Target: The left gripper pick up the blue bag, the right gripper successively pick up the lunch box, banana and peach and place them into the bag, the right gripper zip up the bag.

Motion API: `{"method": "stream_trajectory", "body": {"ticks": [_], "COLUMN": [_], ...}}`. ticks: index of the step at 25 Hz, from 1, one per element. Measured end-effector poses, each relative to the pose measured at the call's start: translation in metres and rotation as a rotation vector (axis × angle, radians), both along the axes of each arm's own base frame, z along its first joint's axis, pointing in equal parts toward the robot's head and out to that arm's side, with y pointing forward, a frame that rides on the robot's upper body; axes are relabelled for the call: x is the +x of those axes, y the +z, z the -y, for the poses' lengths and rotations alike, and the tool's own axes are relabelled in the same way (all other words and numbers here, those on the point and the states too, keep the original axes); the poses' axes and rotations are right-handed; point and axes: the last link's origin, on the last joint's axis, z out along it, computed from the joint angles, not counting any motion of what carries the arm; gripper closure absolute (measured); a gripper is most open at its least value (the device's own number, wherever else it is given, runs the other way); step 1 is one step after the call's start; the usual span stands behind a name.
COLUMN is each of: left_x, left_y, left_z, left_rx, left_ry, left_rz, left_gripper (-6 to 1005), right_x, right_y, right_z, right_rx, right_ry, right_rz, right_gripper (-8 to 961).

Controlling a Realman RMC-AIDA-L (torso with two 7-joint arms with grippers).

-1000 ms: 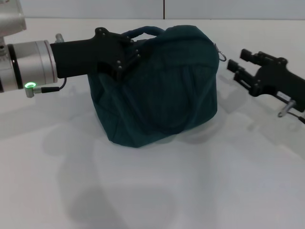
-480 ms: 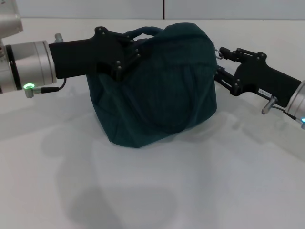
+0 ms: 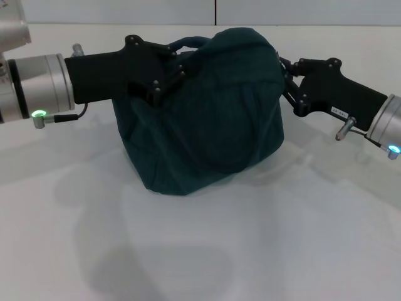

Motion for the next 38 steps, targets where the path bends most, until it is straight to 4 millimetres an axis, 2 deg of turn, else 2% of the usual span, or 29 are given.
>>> {"method": "stream_trajectory", "body": {"ticks": [1,6,16,20,28,32,33,36,38], "left_x": [0.000,0.000,0.000,0.000,-0.011,-0.020,-0.022,-0.021,-0.023], "left_y": [0.000,0.000,0.002,0.001,-0.002,0.002,0.007,0.019,0.022], "left_z": [0.000,0.000,-0.001,-0.001,0.003,0.010,0.019,0.038,0.051], "left_rx": [0.000,0.000,0.011,0.009,0.022,0.051,0.071,0.087,0.102], "left_ry": [0.000,0.002,0.011,0.027,0.074,0.104,0.075,-0.010,-0.064], "left_rz": [0.000,0.002,0.029,0.068,0.164,0.226,0.269,0.360,0.397], "left_gripper": [928,927,928,928,858,800,768,671,599], "right_x": [0.000,0.006,0.031,0.035,0.033,0.030,0.028,0.014,0.000], "right_y": [0.000,0.003,0.000,0.000,0.015,0.025,0.029,0.043,0.048], "right_z": [0.000,0.000,0.005,0.007,0.012,0.014,0.016,0.025,0.035], "right_rx": [0.001,0.012,-0.013,-0.024,-0.045,-0.040,-0.040,-0.070,-0.144], "right_ry": [-0.002,-0.033,-0.147,-0.165,-0.178,-0.147,-0.129,-0.003,0.119], "right_rz": [-0.002,-0.018,-0.011,-0.017,-0.135,-0.194,-0.212,-0.266,-0.276], "right_gripper": [758,931,931,928,921,783,749,513,478]}}
